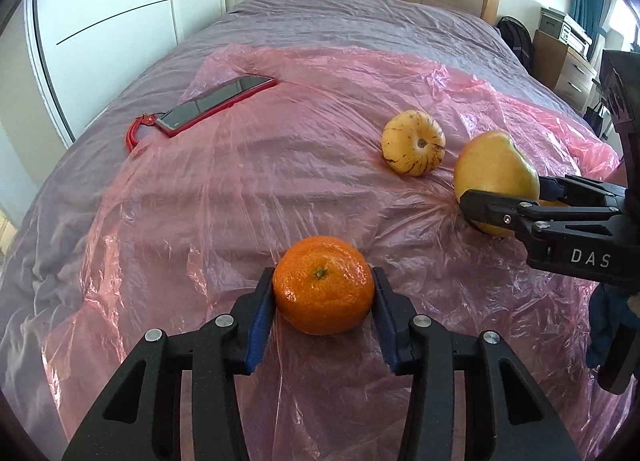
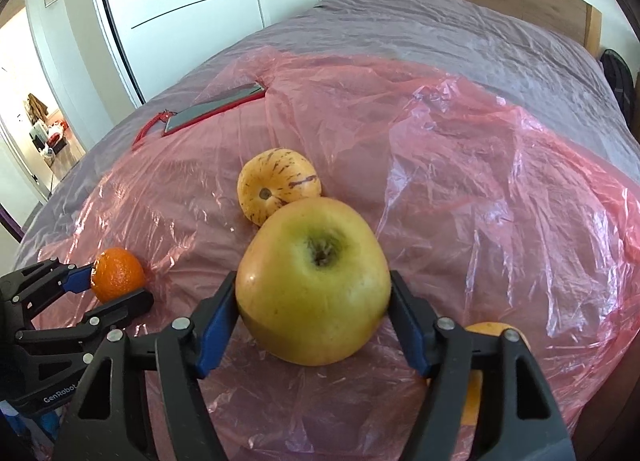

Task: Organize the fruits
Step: 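Lift and carry the mandarin and apple over the green tray with both tools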

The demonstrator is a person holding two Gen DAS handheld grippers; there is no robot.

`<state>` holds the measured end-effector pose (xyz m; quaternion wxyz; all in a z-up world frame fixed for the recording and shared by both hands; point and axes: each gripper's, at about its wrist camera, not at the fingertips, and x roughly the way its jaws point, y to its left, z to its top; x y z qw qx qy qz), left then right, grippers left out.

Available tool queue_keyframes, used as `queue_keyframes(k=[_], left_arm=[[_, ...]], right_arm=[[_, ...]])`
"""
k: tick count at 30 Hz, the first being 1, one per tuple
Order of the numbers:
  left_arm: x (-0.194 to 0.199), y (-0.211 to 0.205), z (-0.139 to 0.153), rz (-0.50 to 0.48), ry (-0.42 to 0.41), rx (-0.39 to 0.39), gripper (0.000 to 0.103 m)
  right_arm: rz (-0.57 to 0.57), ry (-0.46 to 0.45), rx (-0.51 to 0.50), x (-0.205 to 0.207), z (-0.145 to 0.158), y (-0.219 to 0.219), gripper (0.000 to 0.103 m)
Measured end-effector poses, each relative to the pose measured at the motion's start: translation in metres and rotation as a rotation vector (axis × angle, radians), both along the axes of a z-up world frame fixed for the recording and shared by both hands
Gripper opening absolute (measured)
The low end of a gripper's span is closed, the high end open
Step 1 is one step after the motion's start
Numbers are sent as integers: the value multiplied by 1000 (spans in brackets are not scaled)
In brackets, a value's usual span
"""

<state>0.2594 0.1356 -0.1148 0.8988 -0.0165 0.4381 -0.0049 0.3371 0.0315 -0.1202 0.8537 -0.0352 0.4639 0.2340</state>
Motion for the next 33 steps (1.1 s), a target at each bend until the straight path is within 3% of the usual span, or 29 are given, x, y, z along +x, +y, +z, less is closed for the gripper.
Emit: queue_keyframes(k=[8,17,33], left_arm=[[-23,7,36,25,-43,-12,40],[-69,-1,68,41,-68,-36,40],[-141,-72,125,-75,-119,-98,40]], right_arm=[[15,-21,67,-25,42,-7,93],[56,-7,179,-84,83,-28,93],[-55,3,257,-192,128,-123,93]])
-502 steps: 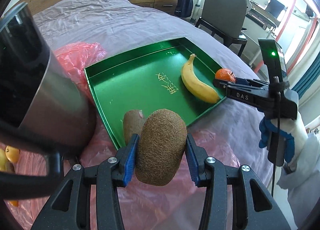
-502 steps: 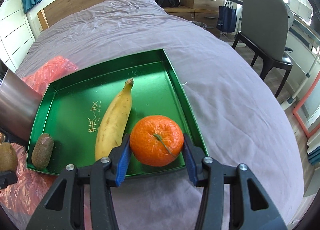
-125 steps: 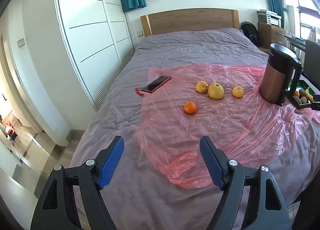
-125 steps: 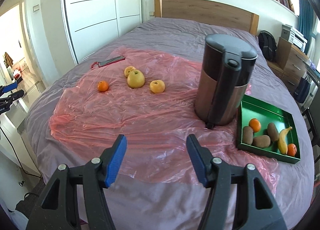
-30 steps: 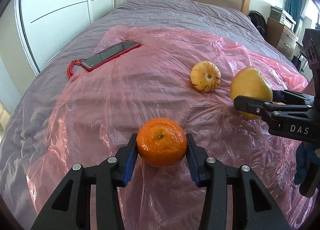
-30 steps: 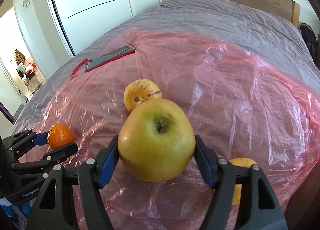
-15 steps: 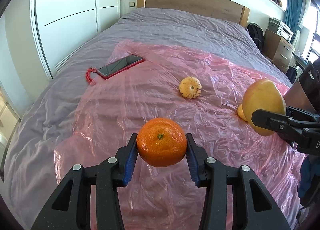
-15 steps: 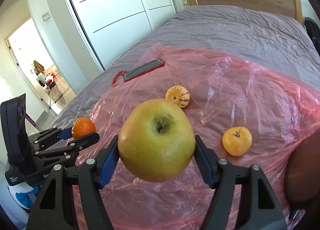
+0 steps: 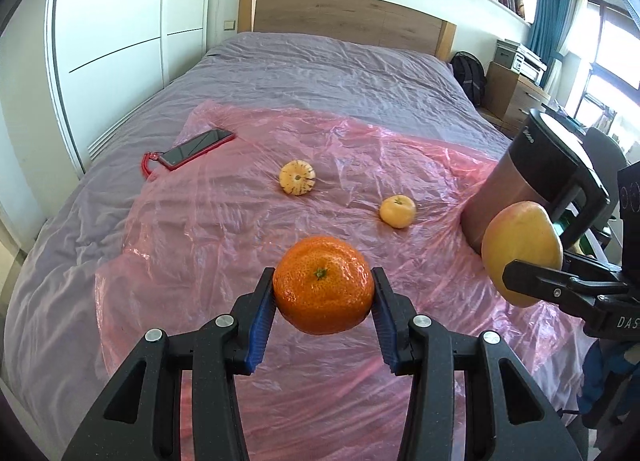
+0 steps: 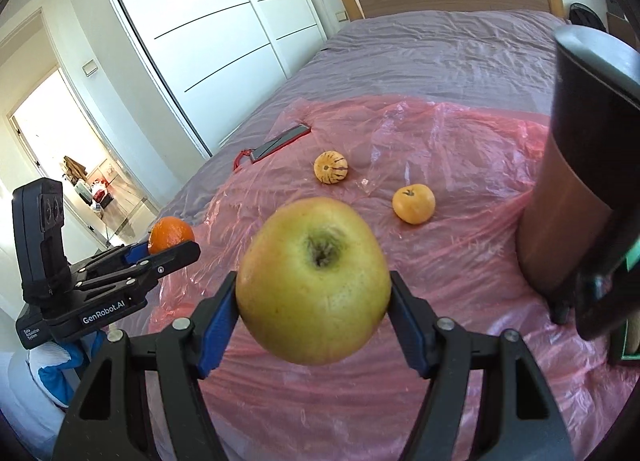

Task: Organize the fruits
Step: 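Lift and carry the mandarin and apple over the green tray with both tools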

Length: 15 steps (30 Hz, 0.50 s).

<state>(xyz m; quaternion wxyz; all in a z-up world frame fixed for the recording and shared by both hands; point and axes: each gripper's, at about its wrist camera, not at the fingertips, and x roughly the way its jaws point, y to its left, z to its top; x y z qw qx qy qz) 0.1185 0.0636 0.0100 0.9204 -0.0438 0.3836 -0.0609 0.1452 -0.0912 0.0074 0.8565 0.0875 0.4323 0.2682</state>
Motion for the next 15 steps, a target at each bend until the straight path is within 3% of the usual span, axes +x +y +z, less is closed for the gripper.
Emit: queue_keyframes(k=[15], left_arm=[[-55,-81,41,-146,-44,-20,40]], right_arm=[[-192,-16,11,-83,23,-112,93]])
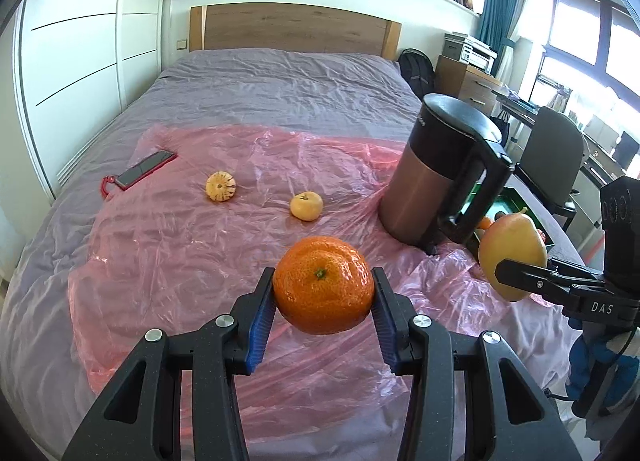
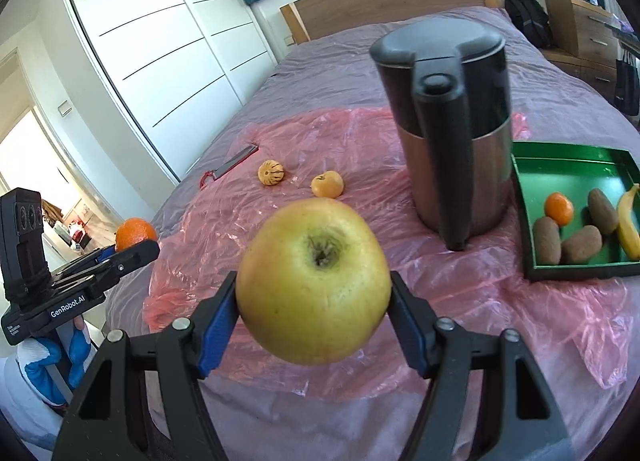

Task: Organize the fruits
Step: 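Lift and carry the mandarin and apple over the green tray with both tools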

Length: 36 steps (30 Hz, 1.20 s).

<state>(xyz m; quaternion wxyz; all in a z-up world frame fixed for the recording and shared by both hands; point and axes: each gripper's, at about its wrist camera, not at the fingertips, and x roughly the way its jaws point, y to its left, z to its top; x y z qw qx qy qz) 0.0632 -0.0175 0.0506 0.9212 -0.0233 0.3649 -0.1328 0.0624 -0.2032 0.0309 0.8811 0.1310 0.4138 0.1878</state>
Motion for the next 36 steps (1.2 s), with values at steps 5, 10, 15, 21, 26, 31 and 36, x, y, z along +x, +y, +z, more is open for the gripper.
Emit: queue_keyframes(k=[5,10,15,21,26,31,36], left_arm=[[-10,-33,5,-60,4,-6,40],[-18,-71,8,-140,12,2,40],[-21,-113,14,-222,18,-2,40],[-15,-160,15,-302,34,2,40],[-4,-203,14,-368,51,10,40],[10,-246,12,-424,66,18,40],[29,-286,9,-469,79,26,40]], right_arm=[[-70,-20,-5,-26,10,-37,93],[-160,-31,2,-45,15,-79,93],[-243,-34,-4,-55,15,-115,93],[-319,-36,-4,-65,15,-158,94],[-374,-29,-5,-65,10,-193,94],[-409,-28,-20,-54,7,-224,93],[-440,-30,-28,-33,2,-254,94]])
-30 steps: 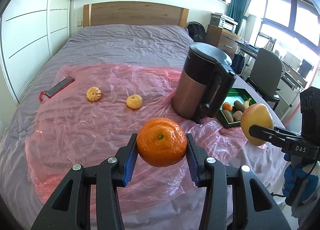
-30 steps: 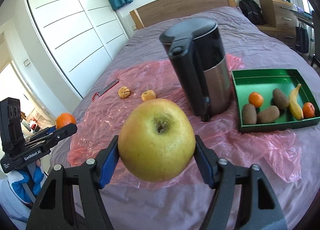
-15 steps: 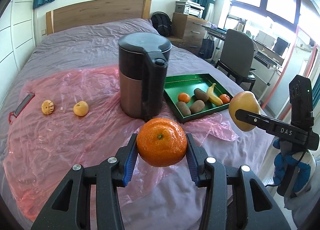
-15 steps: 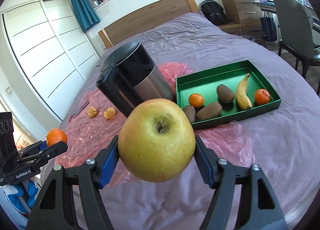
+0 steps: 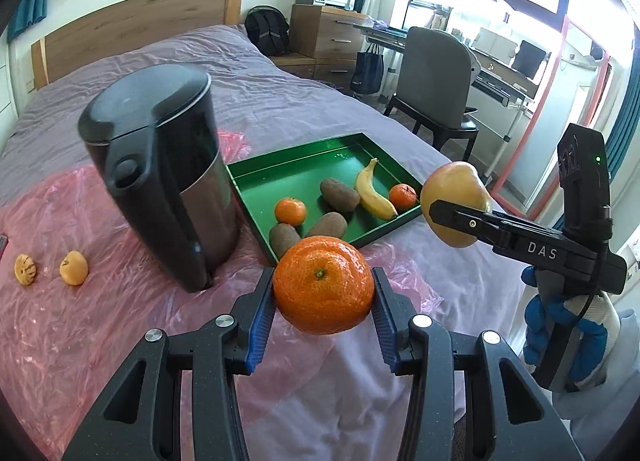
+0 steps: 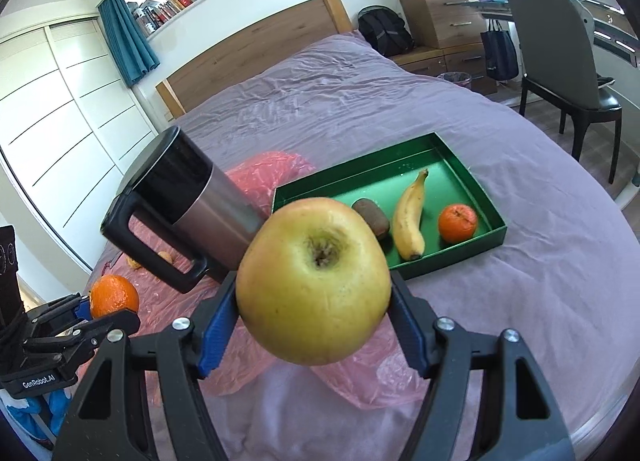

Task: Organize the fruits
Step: 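Lift and carry the mandarin and apple over the green tray with both tools, then lower the mandarin and apple into the tray and open both tools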

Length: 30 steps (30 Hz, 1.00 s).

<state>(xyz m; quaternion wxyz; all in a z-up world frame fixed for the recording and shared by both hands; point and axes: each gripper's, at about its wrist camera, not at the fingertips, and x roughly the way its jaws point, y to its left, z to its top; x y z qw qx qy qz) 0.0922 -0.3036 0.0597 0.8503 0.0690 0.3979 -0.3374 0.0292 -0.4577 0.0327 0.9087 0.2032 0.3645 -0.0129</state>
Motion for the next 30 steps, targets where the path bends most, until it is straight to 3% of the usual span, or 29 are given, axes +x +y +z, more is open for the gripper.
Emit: queue_keyframes(k=[9,20,30], left_arm=[[46,-57,-20,-30,17,37,40],[107,-107,-61,-31,22,95,40],[159,-128,-92,77,-6,174,40]], right_arm=[[-17,-7,-29,59,-14,-39,93],[25,17,-107,145,-42,-57,94],[90,68,-200,194,-74,-51,93]])
